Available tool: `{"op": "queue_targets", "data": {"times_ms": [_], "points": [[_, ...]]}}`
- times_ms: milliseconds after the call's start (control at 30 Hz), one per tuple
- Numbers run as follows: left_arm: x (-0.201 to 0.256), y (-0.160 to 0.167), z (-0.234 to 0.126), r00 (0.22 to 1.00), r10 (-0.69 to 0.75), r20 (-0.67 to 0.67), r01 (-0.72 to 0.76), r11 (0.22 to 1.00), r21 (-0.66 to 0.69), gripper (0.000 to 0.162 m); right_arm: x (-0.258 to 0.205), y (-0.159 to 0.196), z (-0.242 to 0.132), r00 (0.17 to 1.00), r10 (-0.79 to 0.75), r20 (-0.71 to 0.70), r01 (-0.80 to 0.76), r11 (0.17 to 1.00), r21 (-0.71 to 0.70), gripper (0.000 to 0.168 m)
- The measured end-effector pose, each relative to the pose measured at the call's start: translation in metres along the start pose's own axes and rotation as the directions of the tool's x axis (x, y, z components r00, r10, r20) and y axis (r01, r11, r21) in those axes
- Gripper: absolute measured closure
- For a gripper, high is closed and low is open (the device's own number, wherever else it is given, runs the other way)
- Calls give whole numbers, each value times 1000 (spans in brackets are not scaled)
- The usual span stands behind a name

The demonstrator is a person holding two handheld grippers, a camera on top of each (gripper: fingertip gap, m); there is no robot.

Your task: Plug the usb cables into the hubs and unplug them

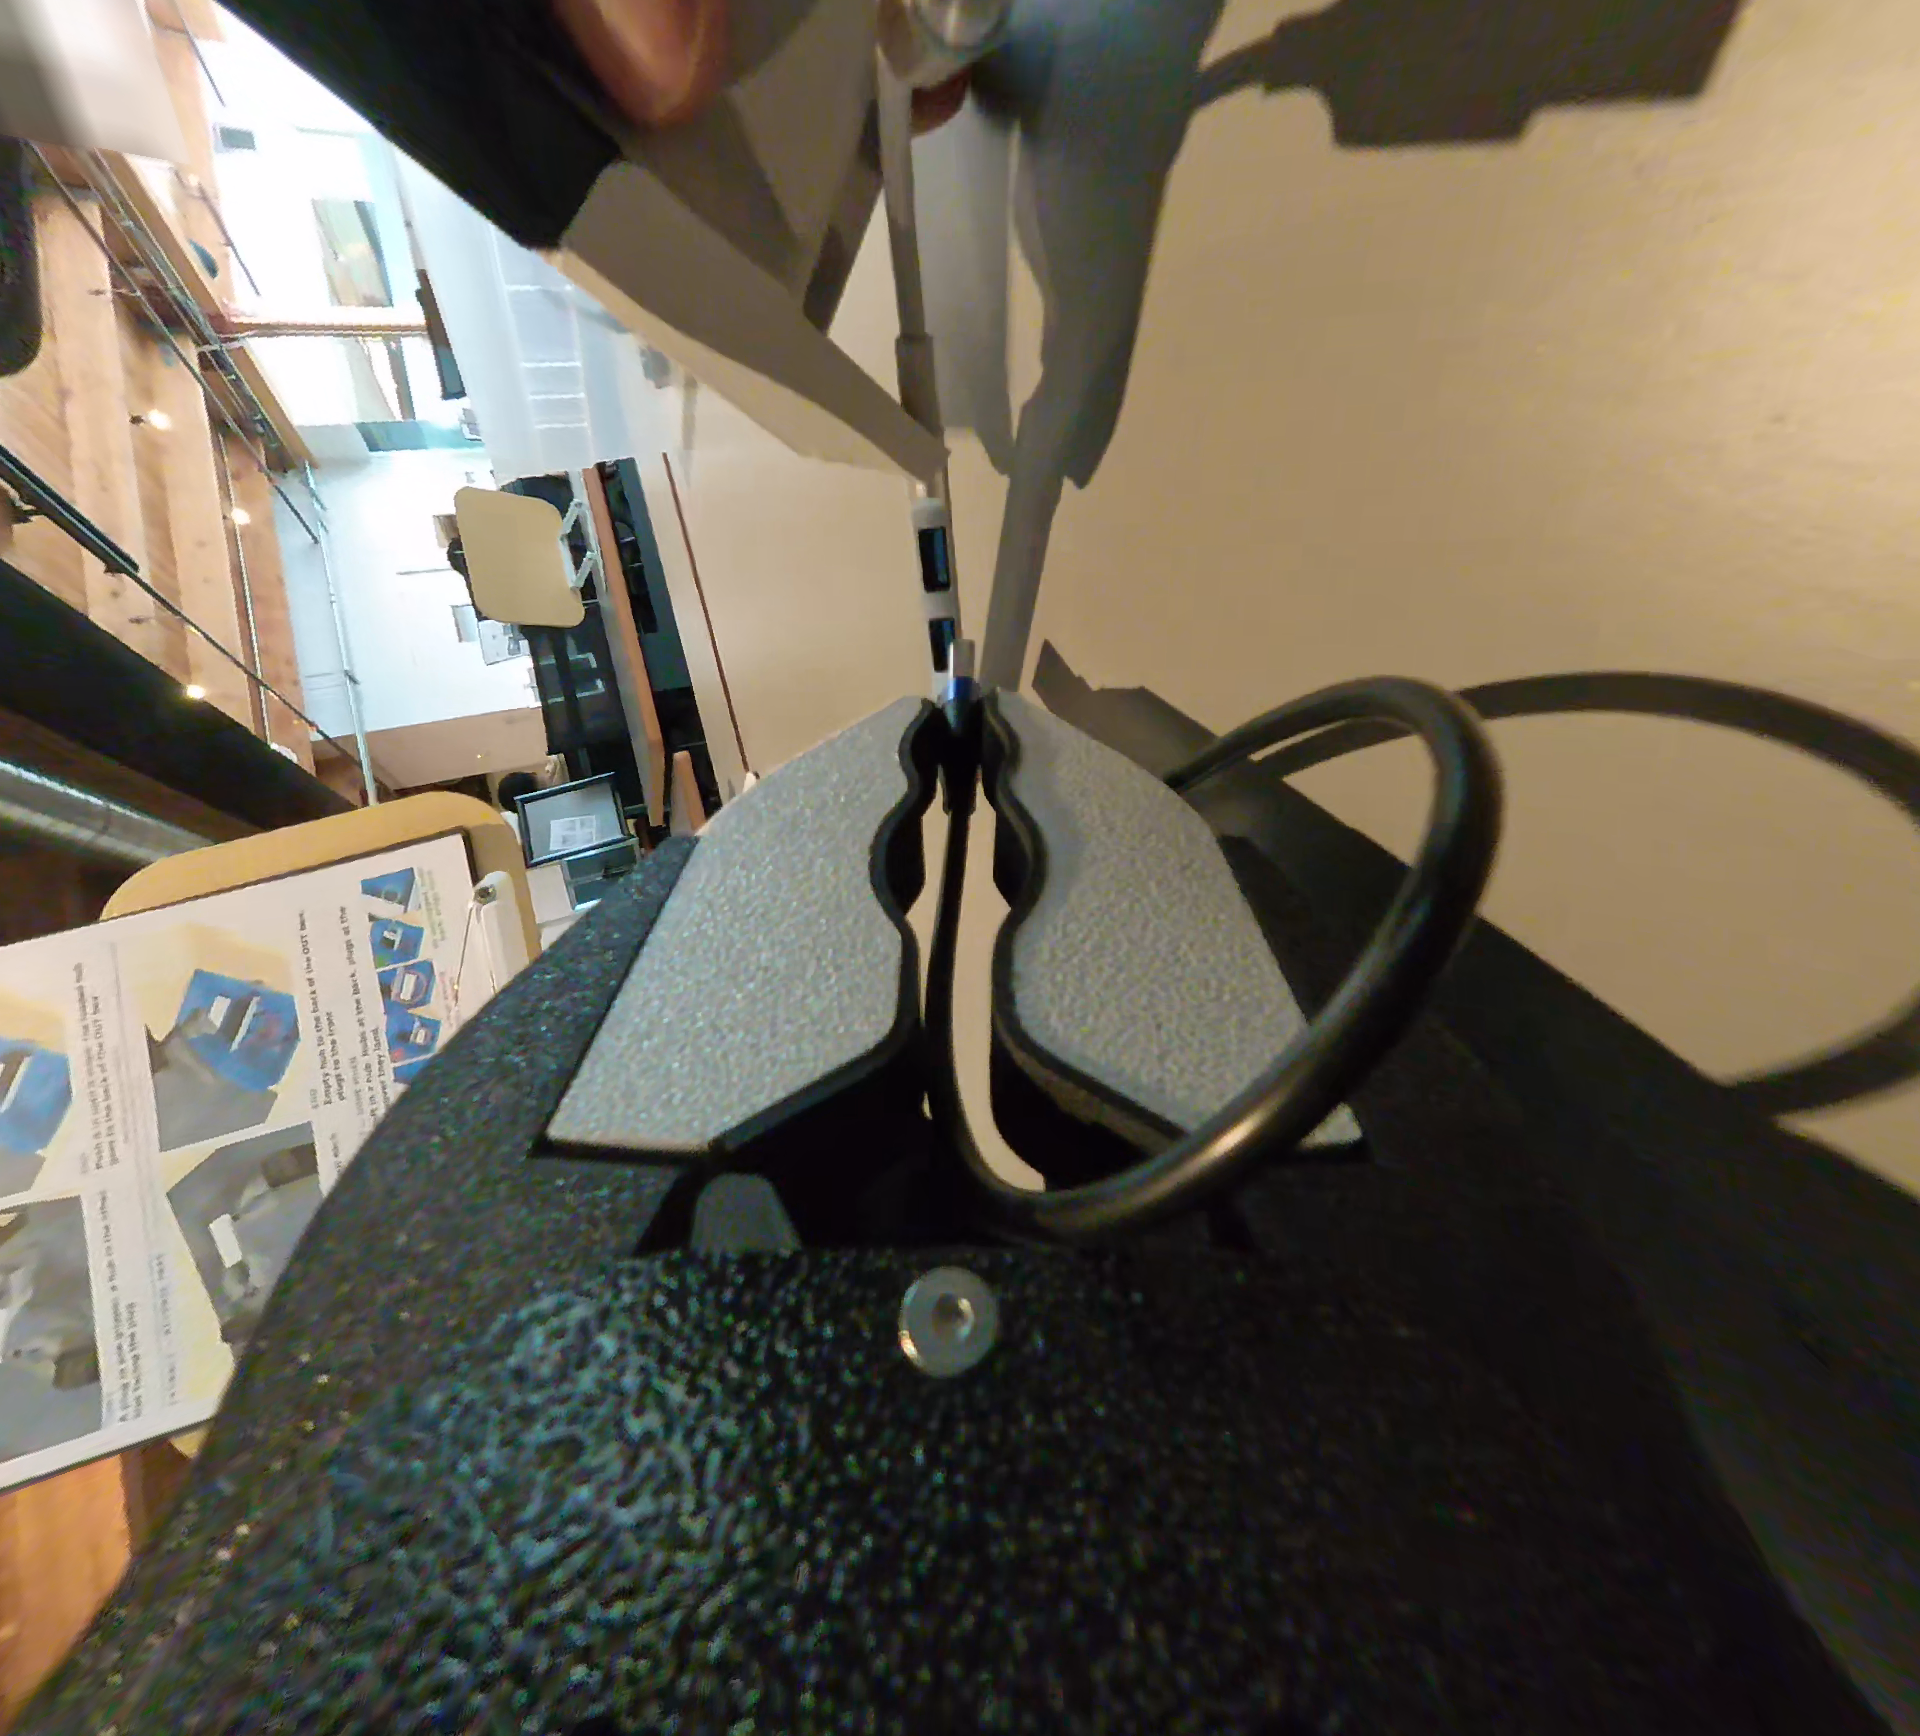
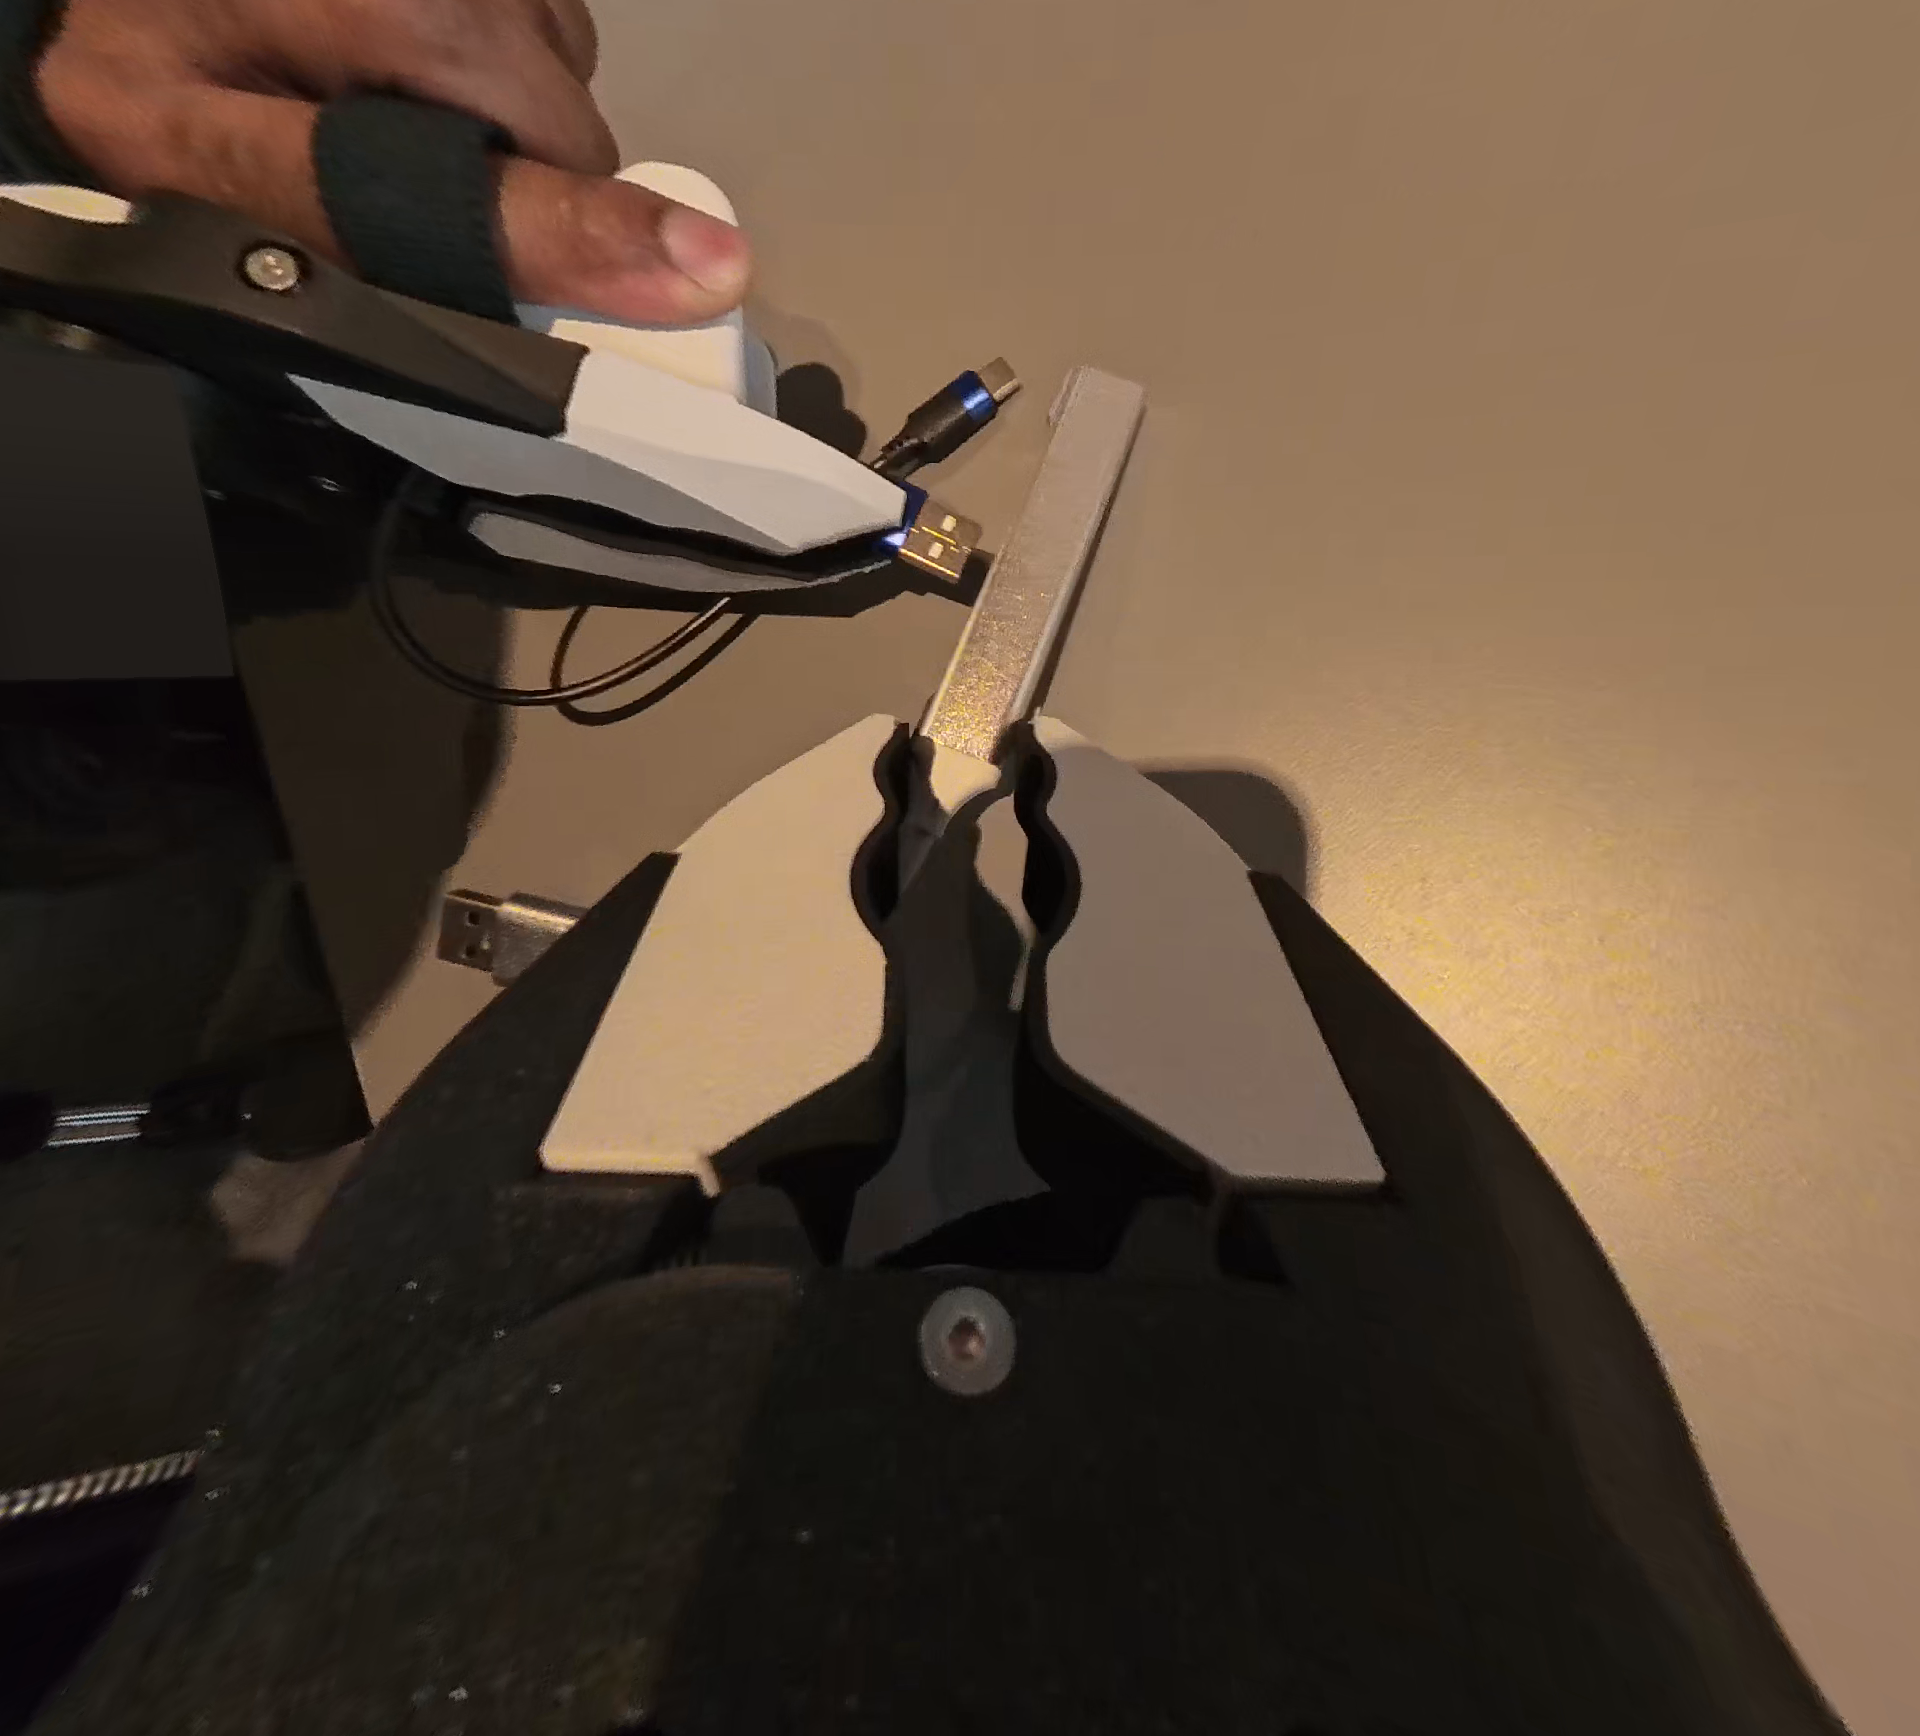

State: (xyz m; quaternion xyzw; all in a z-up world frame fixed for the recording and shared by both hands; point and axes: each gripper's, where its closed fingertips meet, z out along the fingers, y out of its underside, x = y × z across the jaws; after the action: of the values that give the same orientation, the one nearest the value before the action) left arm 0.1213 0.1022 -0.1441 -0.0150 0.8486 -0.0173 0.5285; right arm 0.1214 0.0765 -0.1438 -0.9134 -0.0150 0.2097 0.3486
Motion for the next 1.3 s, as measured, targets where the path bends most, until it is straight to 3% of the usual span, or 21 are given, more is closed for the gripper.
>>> {"op": "queue_targets", "data": {"times_ms": [500,800,1300], "points": [[-2,2,0,999,-47,0,47,999,21,154,-4,-2,1,994,-85,70,85,996,6,149],[1,2,-3,1000,-4,-13,4,999,45,154,-10,0,4,970,-226,90,227,974,-4,148],[6,-3,-19,999,17,-39,-10,984,175,154,-33,8,-1,948,-182,260,187,982,6,144]]}}
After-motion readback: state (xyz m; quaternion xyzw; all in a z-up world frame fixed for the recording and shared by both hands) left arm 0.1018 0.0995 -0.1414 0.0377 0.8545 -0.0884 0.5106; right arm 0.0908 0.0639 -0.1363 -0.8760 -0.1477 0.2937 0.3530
